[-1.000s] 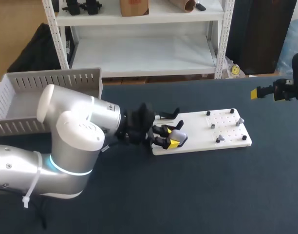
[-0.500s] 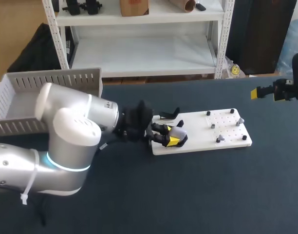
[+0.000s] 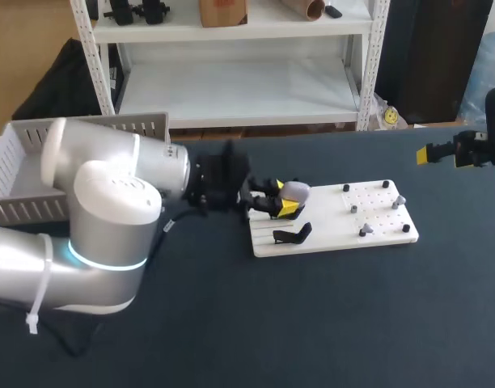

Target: Pick up each earbud case from the left stands, insert the matching earbuds, close the lid, and place the case in the box.

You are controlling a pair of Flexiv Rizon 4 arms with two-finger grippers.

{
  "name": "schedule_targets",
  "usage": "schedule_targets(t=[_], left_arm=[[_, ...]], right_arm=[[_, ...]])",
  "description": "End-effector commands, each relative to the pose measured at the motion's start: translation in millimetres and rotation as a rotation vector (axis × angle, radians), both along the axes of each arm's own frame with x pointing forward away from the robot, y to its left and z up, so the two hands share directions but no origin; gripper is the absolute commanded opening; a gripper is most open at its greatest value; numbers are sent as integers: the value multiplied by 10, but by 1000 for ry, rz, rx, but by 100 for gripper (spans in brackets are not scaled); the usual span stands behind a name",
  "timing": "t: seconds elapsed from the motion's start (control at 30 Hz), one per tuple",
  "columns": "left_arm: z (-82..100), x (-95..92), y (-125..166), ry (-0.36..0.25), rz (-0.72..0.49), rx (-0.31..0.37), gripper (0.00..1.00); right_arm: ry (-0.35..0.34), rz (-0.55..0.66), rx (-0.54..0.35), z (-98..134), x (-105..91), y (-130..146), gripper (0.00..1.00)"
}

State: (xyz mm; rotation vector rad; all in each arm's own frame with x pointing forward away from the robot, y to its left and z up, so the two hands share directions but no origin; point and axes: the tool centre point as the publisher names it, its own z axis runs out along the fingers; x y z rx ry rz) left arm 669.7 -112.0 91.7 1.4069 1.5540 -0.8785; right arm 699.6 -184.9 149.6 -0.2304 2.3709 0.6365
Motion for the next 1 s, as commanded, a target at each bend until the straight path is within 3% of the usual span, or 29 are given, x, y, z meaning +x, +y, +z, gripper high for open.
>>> schedule_targets(t=[0.03,0.13,0.4,1.0], left_arm=[[57,-29,4,-31,25,-14,0],[100,29,-37,-41,21,-9,0],[132,245,-186,-69,53,-35,0],[284,434,-608,-88,-19,-83,0]], right_arm=[[1,1,-1,3,2,-2,100],[-12,43,20,8,-66,200,100],[-45,72,-34,32,-287,643,100],[13,202,-34,-106,-404,1198,100]])
